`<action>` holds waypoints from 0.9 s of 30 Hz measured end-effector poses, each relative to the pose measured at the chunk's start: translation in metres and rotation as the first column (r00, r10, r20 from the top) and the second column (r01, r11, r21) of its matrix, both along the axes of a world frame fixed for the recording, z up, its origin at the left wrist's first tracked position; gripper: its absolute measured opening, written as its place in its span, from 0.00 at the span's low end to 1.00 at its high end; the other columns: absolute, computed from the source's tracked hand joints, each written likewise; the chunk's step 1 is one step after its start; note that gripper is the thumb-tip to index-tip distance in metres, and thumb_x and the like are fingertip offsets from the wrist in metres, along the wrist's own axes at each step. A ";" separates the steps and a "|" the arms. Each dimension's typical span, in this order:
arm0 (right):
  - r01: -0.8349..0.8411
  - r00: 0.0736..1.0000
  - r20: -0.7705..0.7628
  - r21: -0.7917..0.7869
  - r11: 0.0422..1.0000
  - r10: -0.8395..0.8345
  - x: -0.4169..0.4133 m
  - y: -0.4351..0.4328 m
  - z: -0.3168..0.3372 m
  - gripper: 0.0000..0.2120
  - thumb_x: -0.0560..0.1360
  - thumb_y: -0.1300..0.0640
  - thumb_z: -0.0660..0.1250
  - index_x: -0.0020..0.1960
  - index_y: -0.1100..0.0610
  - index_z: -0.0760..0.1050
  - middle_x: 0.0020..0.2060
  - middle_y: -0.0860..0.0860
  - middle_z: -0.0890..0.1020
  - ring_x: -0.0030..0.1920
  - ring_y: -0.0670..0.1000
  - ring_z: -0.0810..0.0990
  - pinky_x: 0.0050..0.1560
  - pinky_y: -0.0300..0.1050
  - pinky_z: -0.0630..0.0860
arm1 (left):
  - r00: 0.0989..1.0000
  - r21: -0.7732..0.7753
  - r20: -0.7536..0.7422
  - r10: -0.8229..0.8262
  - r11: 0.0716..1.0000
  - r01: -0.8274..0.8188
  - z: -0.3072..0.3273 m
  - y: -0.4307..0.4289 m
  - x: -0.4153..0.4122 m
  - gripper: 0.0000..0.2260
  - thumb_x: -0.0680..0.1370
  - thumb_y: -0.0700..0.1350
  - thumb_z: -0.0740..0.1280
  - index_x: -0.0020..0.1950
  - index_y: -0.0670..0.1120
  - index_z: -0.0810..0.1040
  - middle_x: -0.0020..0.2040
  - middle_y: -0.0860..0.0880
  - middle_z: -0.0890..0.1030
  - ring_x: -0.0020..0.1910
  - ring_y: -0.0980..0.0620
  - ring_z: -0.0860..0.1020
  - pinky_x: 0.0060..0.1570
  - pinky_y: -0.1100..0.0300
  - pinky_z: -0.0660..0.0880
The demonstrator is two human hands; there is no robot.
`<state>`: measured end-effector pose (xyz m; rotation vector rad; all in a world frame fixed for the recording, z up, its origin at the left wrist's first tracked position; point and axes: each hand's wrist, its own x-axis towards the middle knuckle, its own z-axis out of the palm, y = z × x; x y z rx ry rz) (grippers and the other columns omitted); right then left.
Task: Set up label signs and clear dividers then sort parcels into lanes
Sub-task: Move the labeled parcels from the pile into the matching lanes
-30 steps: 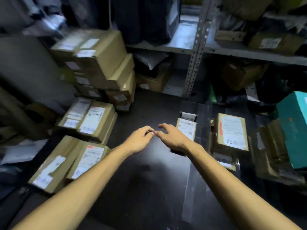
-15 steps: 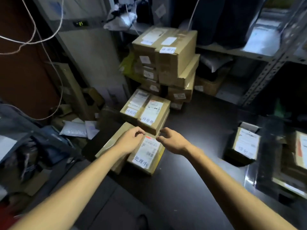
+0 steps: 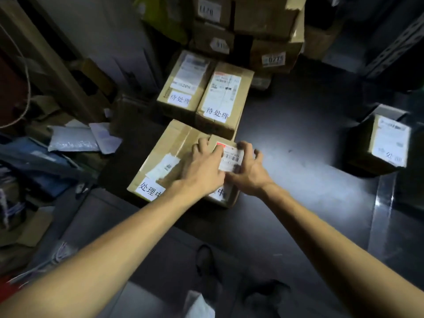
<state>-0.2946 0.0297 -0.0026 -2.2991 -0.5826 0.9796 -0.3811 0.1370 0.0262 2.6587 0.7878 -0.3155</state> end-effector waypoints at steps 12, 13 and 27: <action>0.268 0.963 -0.040 0.111 0.957 -0.265 0.007 -0.045 0.063 0.28 0.72 0.57 0.67 0.68 0.44 0.63 0.60 0.53 0.75 0.51 0.57 0.80 0.46 0.59 0.83 | 0.946 -0.262 0.277 0.170 0.960 -0.096 0.057 -0.031 0.000 0.17 0.73 0.36 0.65 0.59 0.49 0.74 0.60 0.47 0.76 0.60 0.45 0.74 0.59 0.53 0.71; 0.260 0.964 0.023 0.115 0.959 -0.264 0.011 -0.055 0.074 0.28 0.72 0.56 0.67 0.69 0.43 0.63 0.60 0.52 0.76 0.53 0.56 0.80 0.52 0.56 0.81 | 0.936 -0.284 0.299 0.185 0.954 -0.098 0.068 -0.038 0.004 0.17 0.73 0.36 0.65 0.59 0.48 0.74 0.59 0.47 0.78 0.59 0.45 0.75 0.58 0.52 0.72; 0.427 0.807 0.270 0.349 0.834 -0.526 0.058 -0.274 0.201 0.32 0.76 0.48 0.65 0.78 0.41 0.58 0.70 0.48 0.75 0.68 0.53 0.74 0.68 0.52 0.69 | 0.826 -0.293 0.564 -0.012 0.932 0.214 0.177 -0.241 0.084 0.24 0.71 0.36 0.63 0.65 0.53 0.73 0.61 0.50 0.78 0.60 0.46 0.71 0.55 0.59 0.68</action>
